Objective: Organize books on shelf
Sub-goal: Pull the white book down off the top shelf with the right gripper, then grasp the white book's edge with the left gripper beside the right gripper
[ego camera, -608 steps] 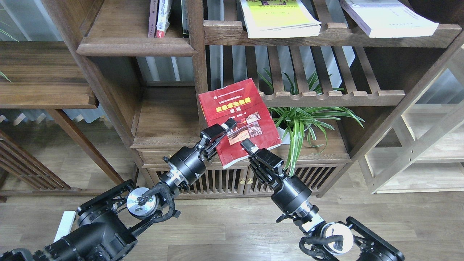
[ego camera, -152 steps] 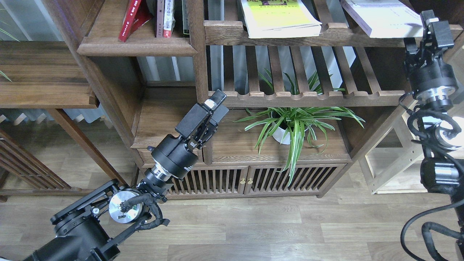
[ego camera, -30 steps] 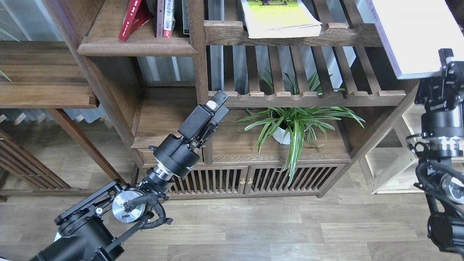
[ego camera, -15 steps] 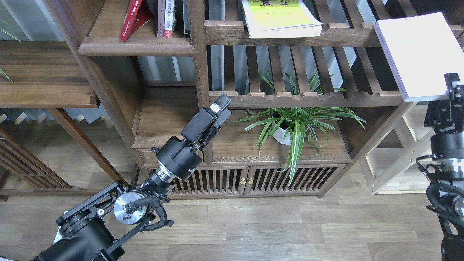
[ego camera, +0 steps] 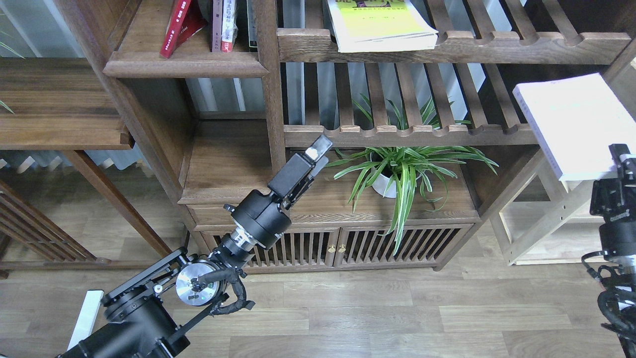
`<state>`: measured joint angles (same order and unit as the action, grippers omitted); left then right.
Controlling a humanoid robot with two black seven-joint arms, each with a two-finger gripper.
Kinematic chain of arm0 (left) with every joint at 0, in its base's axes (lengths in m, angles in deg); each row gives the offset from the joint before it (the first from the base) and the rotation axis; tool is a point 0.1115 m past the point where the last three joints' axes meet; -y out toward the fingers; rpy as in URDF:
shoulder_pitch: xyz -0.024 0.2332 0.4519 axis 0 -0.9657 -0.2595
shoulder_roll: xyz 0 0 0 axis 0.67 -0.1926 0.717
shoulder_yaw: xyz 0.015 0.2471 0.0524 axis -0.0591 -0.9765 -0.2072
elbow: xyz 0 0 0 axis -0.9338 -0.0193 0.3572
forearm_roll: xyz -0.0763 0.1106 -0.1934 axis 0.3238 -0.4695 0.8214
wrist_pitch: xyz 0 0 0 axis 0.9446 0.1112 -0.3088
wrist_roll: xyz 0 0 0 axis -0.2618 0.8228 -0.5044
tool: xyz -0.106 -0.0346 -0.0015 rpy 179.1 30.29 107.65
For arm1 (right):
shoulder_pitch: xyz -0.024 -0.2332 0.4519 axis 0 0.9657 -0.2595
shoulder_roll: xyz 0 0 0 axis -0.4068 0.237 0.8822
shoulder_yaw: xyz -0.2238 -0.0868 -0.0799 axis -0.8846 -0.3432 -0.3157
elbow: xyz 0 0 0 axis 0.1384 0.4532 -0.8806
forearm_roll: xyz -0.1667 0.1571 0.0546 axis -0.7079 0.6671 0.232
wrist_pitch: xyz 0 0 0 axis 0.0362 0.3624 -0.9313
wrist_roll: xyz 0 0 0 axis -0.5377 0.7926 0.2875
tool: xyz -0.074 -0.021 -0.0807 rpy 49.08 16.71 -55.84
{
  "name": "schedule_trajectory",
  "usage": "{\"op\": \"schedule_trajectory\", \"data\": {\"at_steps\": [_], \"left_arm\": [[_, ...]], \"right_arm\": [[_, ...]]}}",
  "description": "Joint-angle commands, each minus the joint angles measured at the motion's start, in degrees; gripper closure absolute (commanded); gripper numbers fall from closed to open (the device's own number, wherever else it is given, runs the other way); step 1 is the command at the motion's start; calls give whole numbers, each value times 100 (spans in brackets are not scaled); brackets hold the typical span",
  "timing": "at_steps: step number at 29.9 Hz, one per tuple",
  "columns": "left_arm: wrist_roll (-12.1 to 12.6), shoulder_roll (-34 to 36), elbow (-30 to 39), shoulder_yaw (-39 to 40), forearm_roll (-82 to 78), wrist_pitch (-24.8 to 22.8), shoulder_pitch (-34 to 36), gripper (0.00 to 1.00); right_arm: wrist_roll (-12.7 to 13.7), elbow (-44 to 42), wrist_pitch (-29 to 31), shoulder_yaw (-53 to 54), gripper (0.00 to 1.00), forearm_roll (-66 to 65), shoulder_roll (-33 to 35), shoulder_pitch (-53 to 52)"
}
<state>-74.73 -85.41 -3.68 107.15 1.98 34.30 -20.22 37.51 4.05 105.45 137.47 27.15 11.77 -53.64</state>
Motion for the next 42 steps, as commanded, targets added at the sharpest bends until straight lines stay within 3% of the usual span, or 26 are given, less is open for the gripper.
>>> {"op": "schedule_trajectory", "data": {"at_steps": [1,14,19,25,28,42], "left_arm": [[0,-2,-284,-143,-23,0,23,2],[87,-2,-364,-398,802,0,67,3],[298,-2,-250,-398,1207,0,59,4],[369,-2,-232,-407,1725,0,58,5],[535,-2,-171,-416,1972,0,50,7],[597,-2,-153,-609,2482,0,15,6]], "right_arm": [[0,1,0,-347,100,-35,-29,3],[0,1,0,-1516,100,-404,-407,-233],[0,-16,0,-2078,100,-519,-538,-611],[0,-16,0,-2272,99,-554,-881,-814],[0,-16,0,-2360,99,-572,-969,-814],[9,-8,0,-2782,99,-747,-1584,-1069]]}}
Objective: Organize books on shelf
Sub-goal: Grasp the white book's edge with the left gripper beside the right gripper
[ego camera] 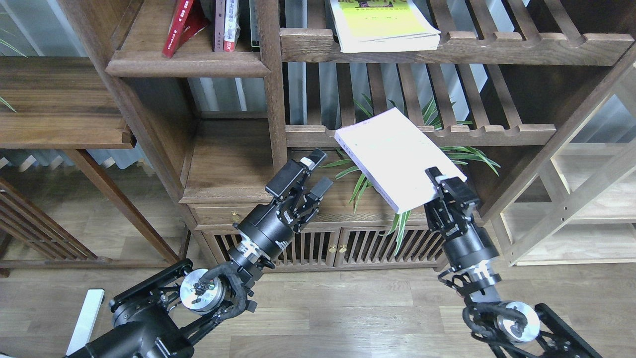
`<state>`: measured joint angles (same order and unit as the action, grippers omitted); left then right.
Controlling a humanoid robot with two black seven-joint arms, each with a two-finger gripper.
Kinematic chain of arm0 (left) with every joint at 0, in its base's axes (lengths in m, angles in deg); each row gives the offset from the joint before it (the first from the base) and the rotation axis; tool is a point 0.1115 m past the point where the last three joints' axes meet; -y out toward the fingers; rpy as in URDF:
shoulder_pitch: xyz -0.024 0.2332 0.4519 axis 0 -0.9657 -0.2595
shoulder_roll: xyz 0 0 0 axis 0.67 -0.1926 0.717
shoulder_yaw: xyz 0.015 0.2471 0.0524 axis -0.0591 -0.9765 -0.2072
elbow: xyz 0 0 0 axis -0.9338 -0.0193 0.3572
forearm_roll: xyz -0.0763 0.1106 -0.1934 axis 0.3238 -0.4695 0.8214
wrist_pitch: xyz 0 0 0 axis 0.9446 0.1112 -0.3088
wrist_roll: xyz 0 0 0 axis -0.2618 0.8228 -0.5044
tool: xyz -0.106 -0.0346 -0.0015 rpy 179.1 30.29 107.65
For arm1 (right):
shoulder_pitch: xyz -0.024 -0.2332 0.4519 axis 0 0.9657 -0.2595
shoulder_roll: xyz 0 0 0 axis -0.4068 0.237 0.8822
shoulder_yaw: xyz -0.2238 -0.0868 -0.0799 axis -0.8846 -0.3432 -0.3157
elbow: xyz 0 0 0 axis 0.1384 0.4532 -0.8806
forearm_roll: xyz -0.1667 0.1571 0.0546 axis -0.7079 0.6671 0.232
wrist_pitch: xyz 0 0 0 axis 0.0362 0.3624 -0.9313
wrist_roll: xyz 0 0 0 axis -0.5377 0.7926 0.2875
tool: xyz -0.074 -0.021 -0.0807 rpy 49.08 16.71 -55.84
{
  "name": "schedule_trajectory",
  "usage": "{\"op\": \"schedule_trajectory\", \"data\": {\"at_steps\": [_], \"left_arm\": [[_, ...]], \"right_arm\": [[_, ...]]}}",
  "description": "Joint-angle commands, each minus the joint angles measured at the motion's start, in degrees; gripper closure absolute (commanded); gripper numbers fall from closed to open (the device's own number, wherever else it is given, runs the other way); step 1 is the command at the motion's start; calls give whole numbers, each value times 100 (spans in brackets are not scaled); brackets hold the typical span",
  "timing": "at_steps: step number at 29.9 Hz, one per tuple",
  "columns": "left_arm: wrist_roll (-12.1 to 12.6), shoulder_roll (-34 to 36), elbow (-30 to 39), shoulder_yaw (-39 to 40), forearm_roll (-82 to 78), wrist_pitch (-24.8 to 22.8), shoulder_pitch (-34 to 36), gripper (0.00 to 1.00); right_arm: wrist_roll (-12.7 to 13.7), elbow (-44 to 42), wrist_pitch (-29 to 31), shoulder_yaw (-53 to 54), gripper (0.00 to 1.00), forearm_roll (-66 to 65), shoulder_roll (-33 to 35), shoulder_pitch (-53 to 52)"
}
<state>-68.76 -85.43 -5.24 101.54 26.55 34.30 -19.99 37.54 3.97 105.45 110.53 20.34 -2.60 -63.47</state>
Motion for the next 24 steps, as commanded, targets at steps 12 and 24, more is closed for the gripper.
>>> {"op": "schedule_trajectory", "data": {"at_steps": [12,24], "left_arm": [[0,0,2,-4,288,0,-62,9],[26,0,-50,66,297,75,-62,6]], "right_arm": [[6,0,0,-378,98,-75,-201,-120],[6,0,0,-888,98,-233,-314,-138]]}}
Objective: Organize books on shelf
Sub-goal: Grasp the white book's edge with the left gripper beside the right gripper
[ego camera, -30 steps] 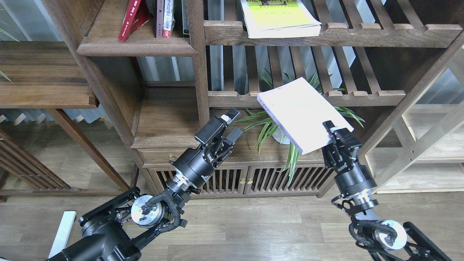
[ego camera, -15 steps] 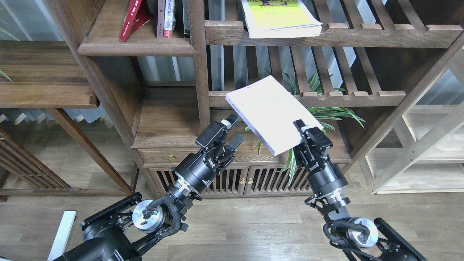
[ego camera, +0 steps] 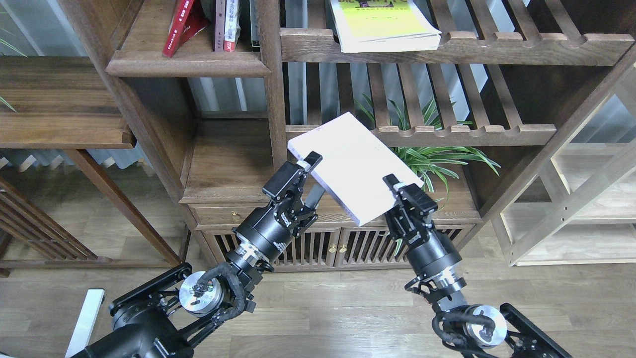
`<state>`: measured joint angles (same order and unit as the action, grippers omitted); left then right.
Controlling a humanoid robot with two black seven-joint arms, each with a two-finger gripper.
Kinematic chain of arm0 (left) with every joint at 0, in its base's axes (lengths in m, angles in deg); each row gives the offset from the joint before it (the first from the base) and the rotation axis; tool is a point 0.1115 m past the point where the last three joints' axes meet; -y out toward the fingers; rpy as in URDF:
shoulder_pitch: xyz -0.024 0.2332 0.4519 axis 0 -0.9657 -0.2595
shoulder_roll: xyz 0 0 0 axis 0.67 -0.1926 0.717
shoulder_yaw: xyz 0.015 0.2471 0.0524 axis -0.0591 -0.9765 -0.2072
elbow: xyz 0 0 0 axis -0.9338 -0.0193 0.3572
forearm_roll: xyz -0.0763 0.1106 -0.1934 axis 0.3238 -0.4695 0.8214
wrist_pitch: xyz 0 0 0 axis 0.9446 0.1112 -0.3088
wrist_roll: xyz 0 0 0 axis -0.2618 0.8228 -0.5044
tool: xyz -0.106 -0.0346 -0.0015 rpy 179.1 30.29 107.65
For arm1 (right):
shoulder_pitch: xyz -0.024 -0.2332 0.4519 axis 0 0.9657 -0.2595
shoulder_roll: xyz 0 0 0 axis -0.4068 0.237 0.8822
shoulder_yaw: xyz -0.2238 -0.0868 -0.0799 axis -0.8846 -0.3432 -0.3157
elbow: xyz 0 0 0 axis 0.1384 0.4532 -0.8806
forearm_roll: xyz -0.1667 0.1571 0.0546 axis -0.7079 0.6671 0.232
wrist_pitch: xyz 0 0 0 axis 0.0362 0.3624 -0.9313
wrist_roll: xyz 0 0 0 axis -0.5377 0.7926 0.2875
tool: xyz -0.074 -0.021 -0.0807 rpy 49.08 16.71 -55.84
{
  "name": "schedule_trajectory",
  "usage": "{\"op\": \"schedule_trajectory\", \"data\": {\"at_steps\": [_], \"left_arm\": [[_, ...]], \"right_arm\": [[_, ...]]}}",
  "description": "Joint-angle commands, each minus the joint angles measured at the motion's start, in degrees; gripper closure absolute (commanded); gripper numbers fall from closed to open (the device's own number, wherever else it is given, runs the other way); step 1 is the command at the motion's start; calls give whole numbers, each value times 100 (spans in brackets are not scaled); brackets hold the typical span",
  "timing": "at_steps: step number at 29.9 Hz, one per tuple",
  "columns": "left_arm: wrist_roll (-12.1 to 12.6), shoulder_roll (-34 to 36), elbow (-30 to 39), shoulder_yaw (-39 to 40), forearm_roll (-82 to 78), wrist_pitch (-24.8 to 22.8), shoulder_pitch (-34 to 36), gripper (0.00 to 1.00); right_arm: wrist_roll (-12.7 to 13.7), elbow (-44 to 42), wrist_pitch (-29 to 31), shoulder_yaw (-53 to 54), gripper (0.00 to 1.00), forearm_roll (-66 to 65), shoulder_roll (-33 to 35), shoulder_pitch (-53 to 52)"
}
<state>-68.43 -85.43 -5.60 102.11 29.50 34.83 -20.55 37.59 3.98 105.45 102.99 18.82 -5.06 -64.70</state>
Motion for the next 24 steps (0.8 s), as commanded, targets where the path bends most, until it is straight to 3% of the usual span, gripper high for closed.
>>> {"op": "schedule_trajectory", "data": {"at_steps": [1,24], "left_arm": [[-7,0,-14,17,2,49,-13,5],[-7,0,65,61,-24,365,-137,3]], "right_arm": [[0,-1,0,-151,98,-90,-95,-33],[0,-27,0,-212,98,-213,-33,-130]]}}
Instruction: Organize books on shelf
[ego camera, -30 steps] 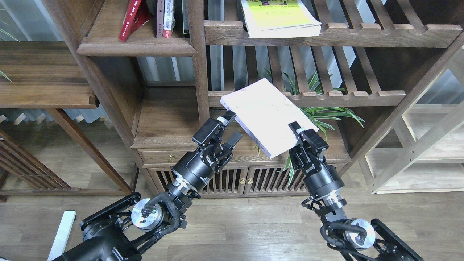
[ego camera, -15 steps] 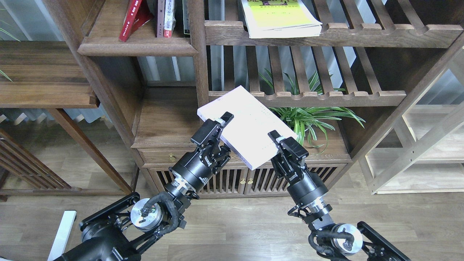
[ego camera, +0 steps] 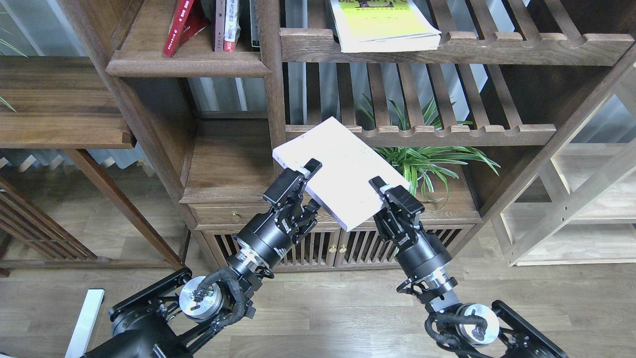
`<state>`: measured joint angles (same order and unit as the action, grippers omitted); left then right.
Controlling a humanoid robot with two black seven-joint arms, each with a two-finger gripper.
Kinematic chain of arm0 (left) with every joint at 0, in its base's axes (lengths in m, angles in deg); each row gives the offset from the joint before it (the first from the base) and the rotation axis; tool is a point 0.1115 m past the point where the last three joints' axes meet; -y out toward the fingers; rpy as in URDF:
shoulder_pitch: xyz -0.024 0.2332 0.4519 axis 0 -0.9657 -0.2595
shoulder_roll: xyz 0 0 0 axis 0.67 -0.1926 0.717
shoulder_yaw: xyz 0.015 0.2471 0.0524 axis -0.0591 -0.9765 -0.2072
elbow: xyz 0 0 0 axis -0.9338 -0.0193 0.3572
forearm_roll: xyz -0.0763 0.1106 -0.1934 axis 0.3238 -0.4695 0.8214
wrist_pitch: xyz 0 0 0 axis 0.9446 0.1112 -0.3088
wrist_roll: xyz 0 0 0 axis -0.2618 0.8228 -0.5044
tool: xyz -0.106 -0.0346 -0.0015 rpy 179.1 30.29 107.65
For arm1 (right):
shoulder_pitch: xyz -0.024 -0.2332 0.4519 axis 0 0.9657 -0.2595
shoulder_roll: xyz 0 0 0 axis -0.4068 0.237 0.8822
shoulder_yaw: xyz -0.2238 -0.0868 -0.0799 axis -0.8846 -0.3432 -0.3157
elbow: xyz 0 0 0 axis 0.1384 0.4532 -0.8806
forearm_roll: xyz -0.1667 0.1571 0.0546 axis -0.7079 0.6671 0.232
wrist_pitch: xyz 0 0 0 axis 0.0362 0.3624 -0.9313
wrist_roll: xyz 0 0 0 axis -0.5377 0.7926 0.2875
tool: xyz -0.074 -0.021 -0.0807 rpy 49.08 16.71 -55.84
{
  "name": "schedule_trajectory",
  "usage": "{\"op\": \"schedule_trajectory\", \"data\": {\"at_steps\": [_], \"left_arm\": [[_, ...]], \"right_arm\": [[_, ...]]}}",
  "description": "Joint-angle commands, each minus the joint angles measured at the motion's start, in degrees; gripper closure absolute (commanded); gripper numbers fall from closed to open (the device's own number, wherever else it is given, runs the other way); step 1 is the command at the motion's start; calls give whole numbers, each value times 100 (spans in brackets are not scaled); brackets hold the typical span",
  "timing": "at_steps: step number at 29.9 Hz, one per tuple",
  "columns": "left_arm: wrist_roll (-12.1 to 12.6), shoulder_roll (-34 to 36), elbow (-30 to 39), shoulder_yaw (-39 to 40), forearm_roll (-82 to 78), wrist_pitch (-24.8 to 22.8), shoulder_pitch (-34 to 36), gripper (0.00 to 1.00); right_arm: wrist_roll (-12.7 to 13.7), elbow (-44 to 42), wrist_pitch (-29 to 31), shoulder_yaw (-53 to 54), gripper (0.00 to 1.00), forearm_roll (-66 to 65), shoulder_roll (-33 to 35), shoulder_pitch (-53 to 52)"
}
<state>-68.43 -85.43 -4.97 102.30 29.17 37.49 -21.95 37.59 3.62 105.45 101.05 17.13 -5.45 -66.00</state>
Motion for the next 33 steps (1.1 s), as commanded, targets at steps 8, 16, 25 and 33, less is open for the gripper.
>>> {"op": "schedule_trajectory", "data": {"at_steps": [8,16,25,33], "left_arm": [[37,0,-7,201,9,240,20,2],[907,0,46,342,9,266,20,5],[925,0,37,386,0,451,20,6],[881,0,-42,570,-9,548,3,8]], "right_arm": [[10,9,0,-63,98,-132,-3,9],[10,9,0,-229,98,-167,-3,0],[10,9,0,-309,98,-176,-21,-9],[10,0,0,-300,97,-176,-21,-9]]}}
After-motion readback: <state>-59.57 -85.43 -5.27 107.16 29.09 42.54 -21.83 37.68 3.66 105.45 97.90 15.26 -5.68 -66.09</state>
